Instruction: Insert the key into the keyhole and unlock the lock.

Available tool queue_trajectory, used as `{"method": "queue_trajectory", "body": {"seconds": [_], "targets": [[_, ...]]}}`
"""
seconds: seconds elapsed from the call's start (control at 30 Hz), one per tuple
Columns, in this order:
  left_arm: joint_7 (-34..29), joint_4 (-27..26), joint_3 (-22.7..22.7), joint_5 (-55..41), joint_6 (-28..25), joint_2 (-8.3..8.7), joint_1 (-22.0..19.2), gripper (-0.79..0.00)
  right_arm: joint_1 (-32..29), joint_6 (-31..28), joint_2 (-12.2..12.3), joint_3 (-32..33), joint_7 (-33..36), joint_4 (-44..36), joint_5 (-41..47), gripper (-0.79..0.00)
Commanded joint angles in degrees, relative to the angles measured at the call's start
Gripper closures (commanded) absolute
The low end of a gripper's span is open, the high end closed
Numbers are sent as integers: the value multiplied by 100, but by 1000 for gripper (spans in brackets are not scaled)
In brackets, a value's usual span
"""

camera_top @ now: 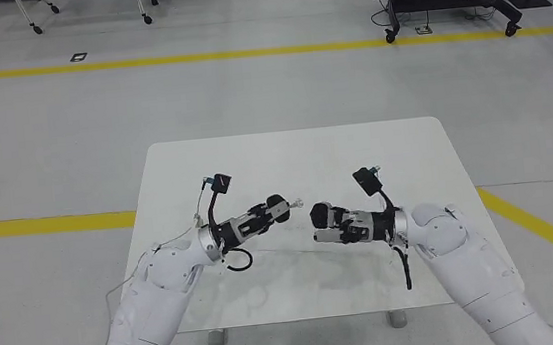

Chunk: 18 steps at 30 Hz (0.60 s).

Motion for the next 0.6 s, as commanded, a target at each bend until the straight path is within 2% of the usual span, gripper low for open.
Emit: {"method": "queue_trajectory", "body": {"seconds": [0.0, 0.13, 0.33, 0.57], "targets": [[-209, -36, 8, -27, -91, 21, 3, 0, 58, 162, 19, -43, 145, 63, 29, -348], [-532, -104, 65, 215, -131, 60, -20, 0, 159, 257, 33, -169, 246, 124, 116, -329], [-640, -186, 196, 778, -27, 90, -55, 0, 218, 281, 82, -241, 271, 111, 189, -274], [-575, -206, 239, 807, -58, 114, -74, 0, 279, 332, 119, -378, 321, 67, 294, -194]]}}
